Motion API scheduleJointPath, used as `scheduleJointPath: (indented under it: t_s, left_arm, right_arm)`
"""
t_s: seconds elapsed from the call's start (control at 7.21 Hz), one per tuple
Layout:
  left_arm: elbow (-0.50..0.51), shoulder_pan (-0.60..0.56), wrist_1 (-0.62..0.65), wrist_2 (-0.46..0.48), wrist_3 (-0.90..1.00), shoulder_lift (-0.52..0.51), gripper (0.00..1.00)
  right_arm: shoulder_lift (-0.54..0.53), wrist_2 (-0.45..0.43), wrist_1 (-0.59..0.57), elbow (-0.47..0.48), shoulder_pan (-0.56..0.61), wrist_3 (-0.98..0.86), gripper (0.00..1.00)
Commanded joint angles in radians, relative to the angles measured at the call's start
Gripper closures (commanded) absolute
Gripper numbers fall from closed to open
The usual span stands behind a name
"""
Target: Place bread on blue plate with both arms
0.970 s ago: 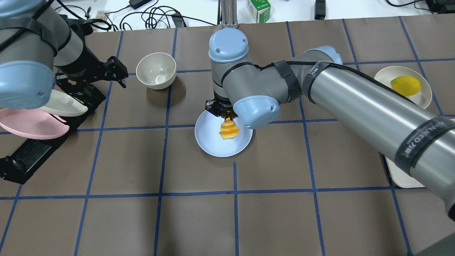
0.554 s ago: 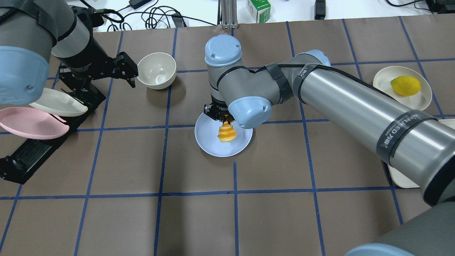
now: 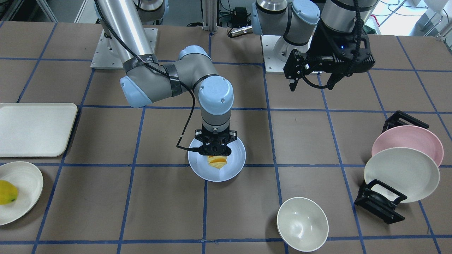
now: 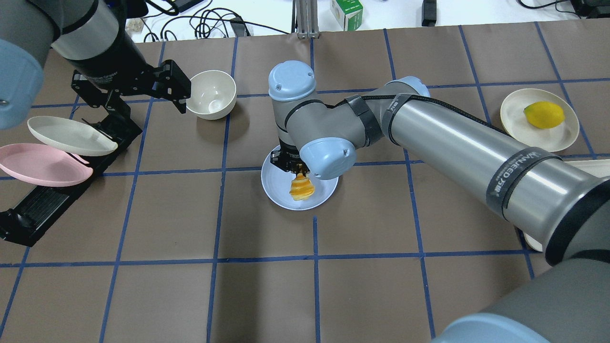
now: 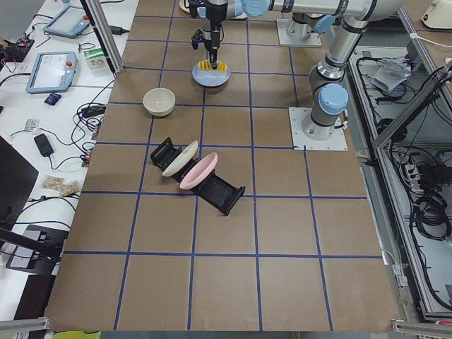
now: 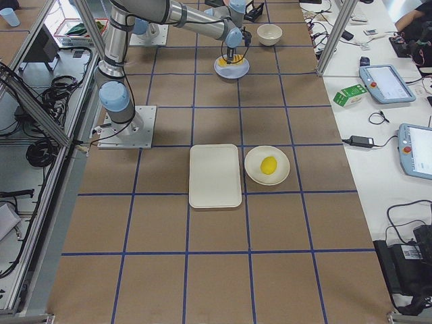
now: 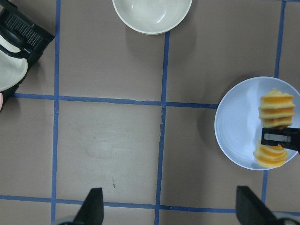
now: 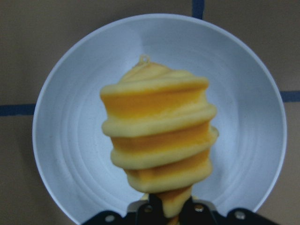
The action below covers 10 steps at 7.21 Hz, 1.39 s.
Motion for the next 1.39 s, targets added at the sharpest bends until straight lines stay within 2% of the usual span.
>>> scheduleJointPath:
  t_s: [0.0, 0.14, 0.42, 0.55, 0.69, 0.97, 1.11, 1.25]
  left_arm:
    - [-0.003, -0.002, -0.012, 0.000, 0.008, 0.018, 0.00]
    - [-0.007, -0.002, -0.013, 0.002, 0.037, 0.036, 0.00]
    - [-0.056, -0.002, 0.008, -0.006, 0.165, 0.048, 0.00]
    - [-0.059, 0.000, 0.022, -0.007, 0.164, 0.054, 0.00]
    - [-0.066, 0.000, 0.074, -0.009, 0.152, 0.041, 0.00]
    - [-0.066, 0.000, 0.083, -0.007, 0.149, 0.044, 0.00]
    - [-0.057, -0.002, 0.061, -0.007, 0.145, 0.048, 0.00]
    - [-0.044, 0.000, -0.049, -0.004, 0.140, 0.060, 0.00]
  right_arm:
    - [0.003, -0.002, -0.002, -0.002, 0.002, -0.009, 0.09]
    - [0.000, -0.002, -0.002, -0.005, 0.002, -0.009, 0.00]
    - [-0.005, -0.002, 0.000, -0.011, 0.000, -0.012, 0.00]
    - [-0.011, -0.006, 0.000, -0.019, 0.000, -0.016, 0.00]
    - [-0.035, -0.014, 0.012, -0.045, -0.016, -0.044, 0.00]
    - [-0.130, -0.061, 0.017, -0.048, -0.076, -0.187, 0.00]
    - [-0.196, -0.072, 0.091, -0.050, -0.139, -0.223, 0.00]
    - [-0.274, -0.069, 0.189, -0.051, -0.220, -0.314, 0.00]
